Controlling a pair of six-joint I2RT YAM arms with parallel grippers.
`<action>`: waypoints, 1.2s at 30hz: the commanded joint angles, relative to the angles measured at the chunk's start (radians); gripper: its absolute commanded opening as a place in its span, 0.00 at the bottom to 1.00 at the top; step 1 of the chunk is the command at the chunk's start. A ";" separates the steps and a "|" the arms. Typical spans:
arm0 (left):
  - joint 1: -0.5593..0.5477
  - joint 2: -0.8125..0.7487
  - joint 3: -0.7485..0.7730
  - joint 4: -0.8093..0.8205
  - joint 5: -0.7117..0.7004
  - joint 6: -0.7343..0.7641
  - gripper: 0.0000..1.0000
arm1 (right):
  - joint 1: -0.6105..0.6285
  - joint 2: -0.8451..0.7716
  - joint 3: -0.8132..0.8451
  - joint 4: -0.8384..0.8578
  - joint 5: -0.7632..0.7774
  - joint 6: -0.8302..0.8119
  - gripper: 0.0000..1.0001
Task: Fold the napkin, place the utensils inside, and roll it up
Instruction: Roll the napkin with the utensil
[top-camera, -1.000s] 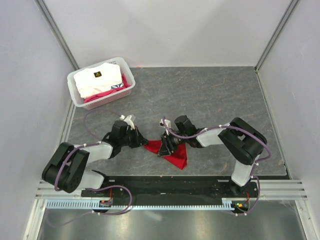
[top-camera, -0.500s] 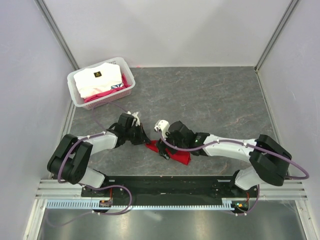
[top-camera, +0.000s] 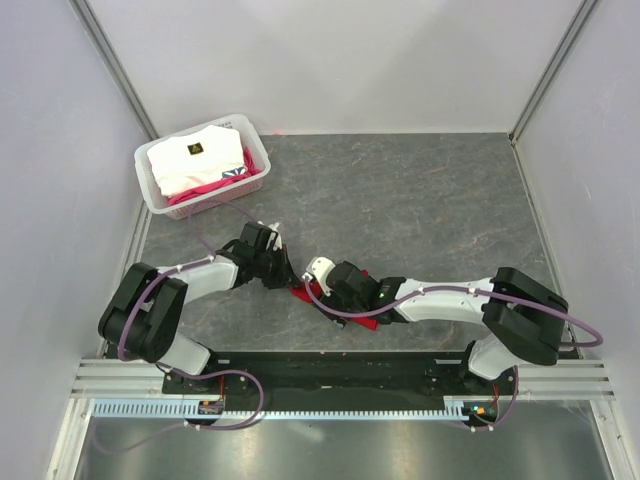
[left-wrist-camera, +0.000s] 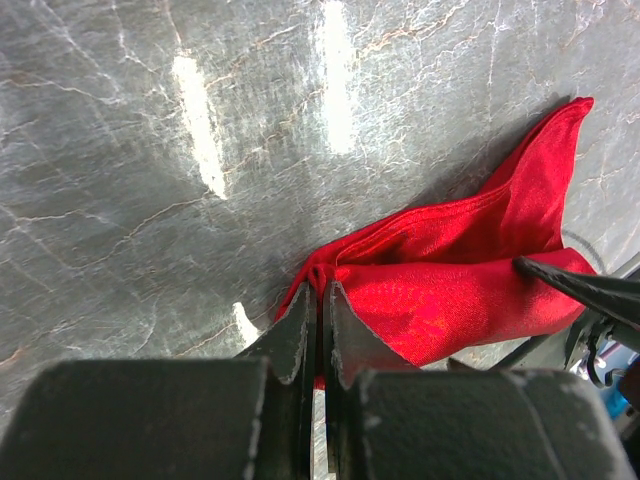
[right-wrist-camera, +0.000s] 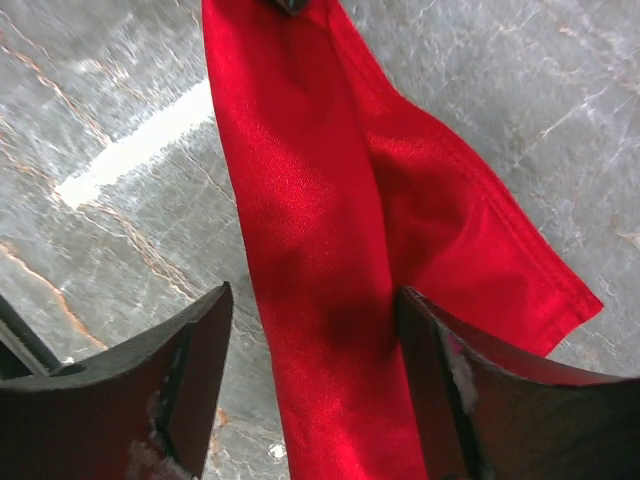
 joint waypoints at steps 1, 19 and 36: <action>-0.008 0.022 0.009 -0.076 -0.016 0.047 0.02 | 0.005 0.031 0.004 0.013 0.010 -0.024 0.71; -0.004 -0.336 -0.099 -0.096 -0.267 -0.022 0.73 | -0.217 0.142 -0.054 0.119 -0.559 0.071 0.24; -0.004 -0.426 -0.294 0.222 -0.157 -0.082 0.62 | -0.388 0.309 -0.076 0.311 -0.934 0.154 0.22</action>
